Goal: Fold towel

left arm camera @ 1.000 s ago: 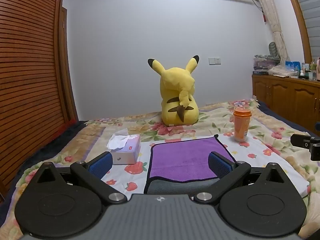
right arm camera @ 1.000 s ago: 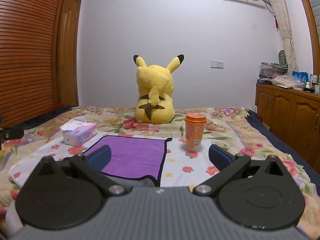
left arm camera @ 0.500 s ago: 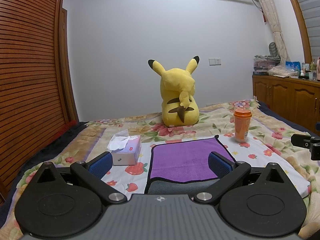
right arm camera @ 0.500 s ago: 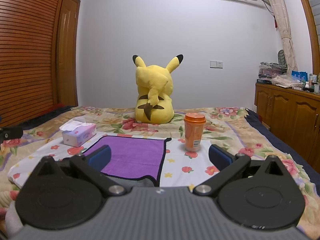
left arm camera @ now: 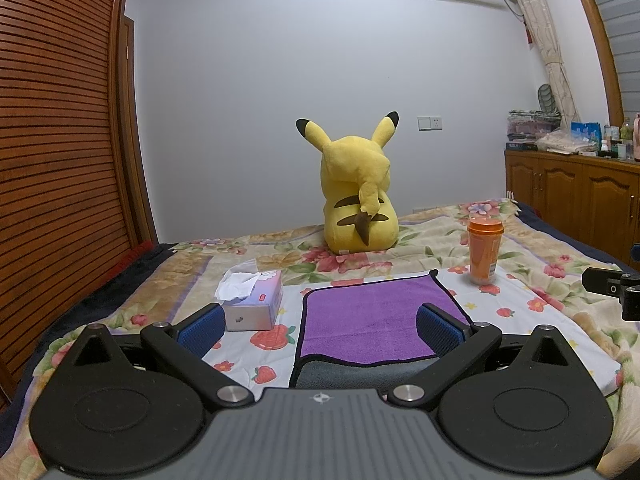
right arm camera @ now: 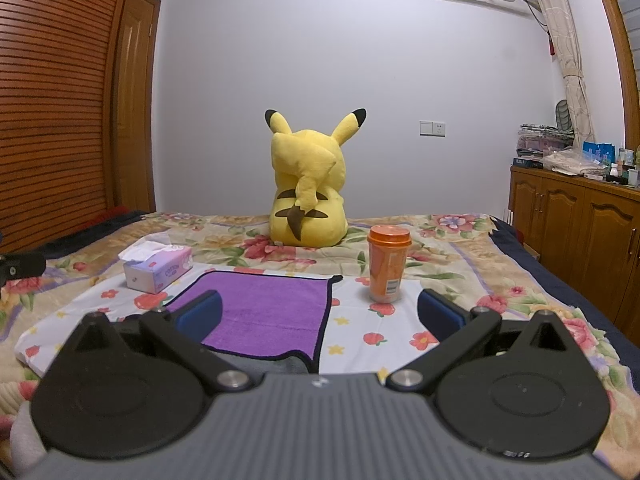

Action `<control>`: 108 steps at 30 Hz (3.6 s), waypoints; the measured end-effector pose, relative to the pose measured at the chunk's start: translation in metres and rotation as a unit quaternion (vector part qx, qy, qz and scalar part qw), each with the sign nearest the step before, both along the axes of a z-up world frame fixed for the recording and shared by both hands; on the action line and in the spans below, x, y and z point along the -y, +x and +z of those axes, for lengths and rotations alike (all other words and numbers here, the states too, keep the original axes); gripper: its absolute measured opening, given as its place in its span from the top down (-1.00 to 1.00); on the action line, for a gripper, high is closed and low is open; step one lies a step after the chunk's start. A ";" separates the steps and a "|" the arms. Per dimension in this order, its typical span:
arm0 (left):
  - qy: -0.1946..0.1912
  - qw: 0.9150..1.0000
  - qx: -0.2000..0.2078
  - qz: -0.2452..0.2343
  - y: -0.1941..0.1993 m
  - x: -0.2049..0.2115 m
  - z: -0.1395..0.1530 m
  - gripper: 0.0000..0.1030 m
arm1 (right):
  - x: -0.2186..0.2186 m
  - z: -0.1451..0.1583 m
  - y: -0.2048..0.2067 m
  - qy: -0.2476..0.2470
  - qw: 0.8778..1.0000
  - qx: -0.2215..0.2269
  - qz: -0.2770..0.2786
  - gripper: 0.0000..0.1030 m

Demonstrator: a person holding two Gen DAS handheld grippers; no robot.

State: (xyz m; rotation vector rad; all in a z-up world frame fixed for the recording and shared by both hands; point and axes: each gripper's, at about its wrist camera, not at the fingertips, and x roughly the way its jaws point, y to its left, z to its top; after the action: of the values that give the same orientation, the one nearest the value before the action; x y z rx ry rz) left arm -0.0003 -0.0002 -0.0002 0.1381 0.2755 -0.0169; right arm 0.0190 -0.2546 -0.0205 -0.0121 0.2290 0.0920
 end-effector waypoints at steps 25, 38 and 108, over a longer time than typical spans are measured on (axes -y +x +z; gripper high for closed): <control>0.001 1.000 0.001 0.000 0.000 0.000 0.000 -1.00 | 0.000 0.000 0.000 0.001 1.000 0.000 0.000 -1.00; 0.002 1.000 0.000 0.000 0.000 0.000 0.000 -1.00 | 0.001 0.000 0.000 0.000 1.000 0.000 0.000 -1.00; 0.023 0.990 -0.135 -0.042 0.155 -0.033 -0.034 -0.97 | -0.020 -0.040 0.123 -0.008 0.990 -0.122 0.072 -1.00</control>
State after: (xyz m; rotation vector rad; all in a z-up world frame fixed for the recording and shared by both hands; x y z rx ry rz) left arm 0.1543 0.0333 -0.0338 0.1934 0.5405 -0.1130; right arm 0.1418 -0.2345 -0.0605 -0.0325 0.4733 0.2364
